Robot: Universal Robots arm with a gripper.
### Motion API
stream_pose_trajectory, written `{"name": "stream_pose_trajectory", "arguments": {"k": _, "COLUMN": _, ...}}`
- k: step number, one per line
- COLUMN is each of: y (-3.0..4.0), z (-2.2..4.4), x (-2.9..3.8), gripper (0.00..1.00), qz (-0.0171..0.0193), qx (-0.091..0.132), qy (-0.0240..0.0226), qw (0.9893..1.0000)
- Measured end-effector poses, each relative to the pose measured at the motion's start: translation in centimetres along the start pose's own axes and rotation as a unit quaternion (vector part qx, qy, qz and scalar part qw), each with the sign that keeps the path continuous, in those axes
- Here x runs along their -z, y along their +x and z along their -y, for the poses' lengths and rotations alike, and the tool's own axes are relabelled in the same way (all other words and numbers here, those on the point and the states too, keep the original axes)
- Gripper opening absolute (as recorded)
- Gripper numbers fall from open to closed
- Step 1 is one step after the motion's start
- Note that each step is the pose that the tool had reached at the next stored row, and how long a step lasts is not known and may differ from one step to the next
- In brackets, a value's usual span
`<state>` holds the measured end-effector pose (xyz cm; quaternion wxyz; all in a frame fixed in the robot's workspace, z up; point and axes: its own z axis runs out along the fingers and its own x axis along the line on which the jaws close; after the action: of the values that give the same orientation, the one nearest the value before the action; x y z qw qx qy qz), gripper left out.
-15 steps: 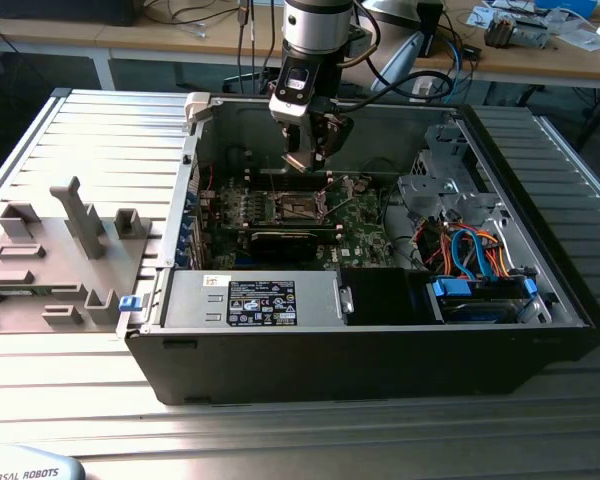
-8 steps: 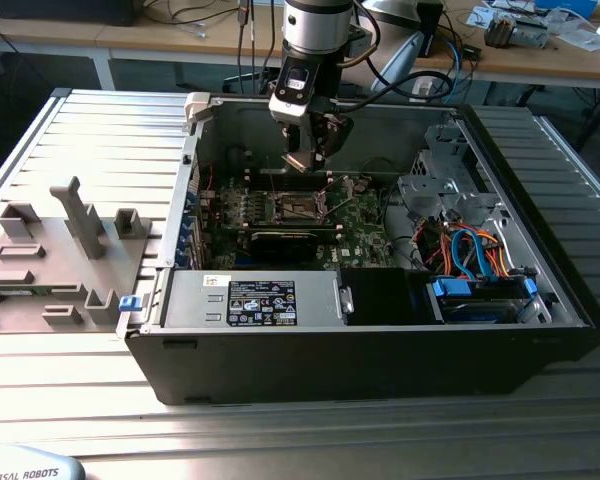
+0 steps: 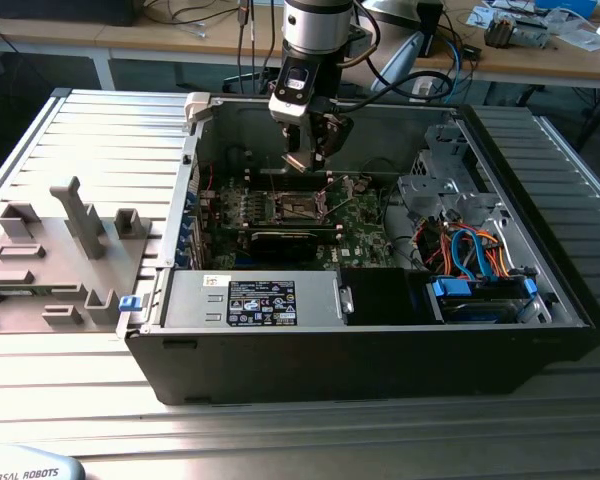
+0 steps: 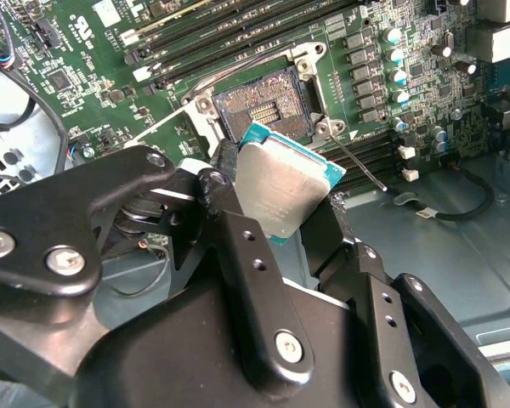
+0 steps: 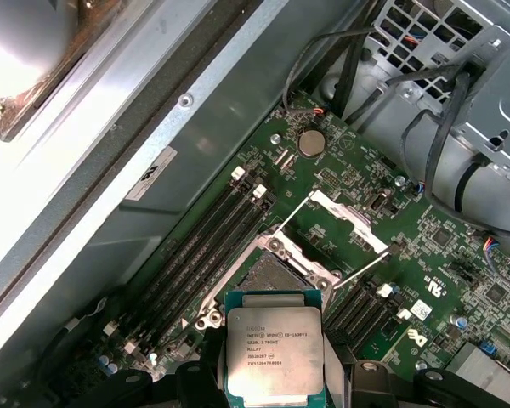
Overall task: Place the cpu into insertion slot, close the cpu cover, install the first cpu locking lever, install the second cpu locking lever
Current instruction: 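Place the cpu into insertion slot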
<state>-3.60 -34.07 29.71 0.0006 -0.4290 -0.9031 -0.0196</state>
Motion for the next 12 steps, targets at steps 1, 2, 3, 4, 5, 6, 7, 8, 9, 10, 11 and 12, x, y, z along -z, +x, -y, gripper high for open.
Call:
{"name": "stream_pose_trajectory", "arguments": {"k": 1, "y": 0.00, "z": 0.00, "x": 0.00, "gripper": 0.54, "qz": 0.0000, "qx": 0.000, "qy": 0.0000, "qw": 1.0000}}
{"name": "stream_pose_trajectory", "arguments": {"k": 2, "y": 0.00, "z": 0.00, "x": 0.00, "gripper": 0.54, "qz": 0.0000, "qx": -0.001, "qy": 0.0000, "qw": 1.0000}}
{"name": "stream_pose_trajectory", "arguments": {"k": 3, "y": 0.00, "z": 0.00, "x": 0.00, "gripper": 0.54, "qz": 0.0000, "qx": -0.001, "qy": 0.0000, "qw": 1.0000}}
{"name": "stream_pose_trajectory", "arguments": {"k": 4, "y": 0.00, "z": 0.00, "x": 0.00, "gripper": 0.54, "qz": 0.0000, "qx": -0.001, "qy": 0.0000, "qw": 1.0000}}
{"name": "stream_pose_trajectory", "arguments": {"k": 5, "y": 0.00, "z": 0.00, "x": 0.00, "gripper": 0.54, "qz": 0.0001, "qx": -0.001, "qy": 0.0000, "qw": 1.0000}}
{"name": "stream_pose_trajectory", "arguments": {"k": 6, "y": 0.00, "z": 0.00, "x": 0.00, "gripper": 0.54, "qz": 0.0001, "qx": -0.002, "qy": 0.0000, "qw": 1.0000}}
{"name": "stream_pose_trajectory", "arguments": {"k": 7, "y": 0.00, "z": 0.00, "x": 0.00, "gripper": 0.54, "qz": 0.0001, "qx": -0.002, "qy": -0.0001, "qw": 1.0000}}
{"name": "stream_pose_trajectory", "arguments": {"k": 8, "y": 0.00, "z": 0.00, "x": 0.00, "gripper": 0.54, "qz": 0.0001, "qx": -0.002, "qy": 0.0000, "qw": 1.0000}}
{"name": "stream_pose_trajectory", "arguments": {"k": 9, "y": 0.00, "z": 0.00, "x": 0.00, "gripper": 0.54, "qz": 0.0001, "qx": -0.002, "qy": -0.0001, "qw": 1.0000}}
{"name": "stream_pose_trajectory", "arguments": {"k": 10, "y": 0.00, "z": 0.00, "x": 0.00, "gripper": 0.54, "qz": 0.0001, "qx": -0.003, "qy": -0.0001, "qw": 1.0000}}
{"name": "stream_pose_trajectory", "arguments": {"k": 11, "y": 0.00, "z": 0.00, "x": 0.00, "gripper": 0.54, "qz": 0.0001, "qx": -0.003, "qy": -0.0001, "qw": 1.0000}}
{"name": "stream_pose_trajectory", "arguments": {"k": 12, "y": 0.00, "z": 0.00, "x": 0.00, "gripper": 0.54, "qz": 0.0001, "qx": -0.003, "qy": -0.0001, "qw": 1.0000}}
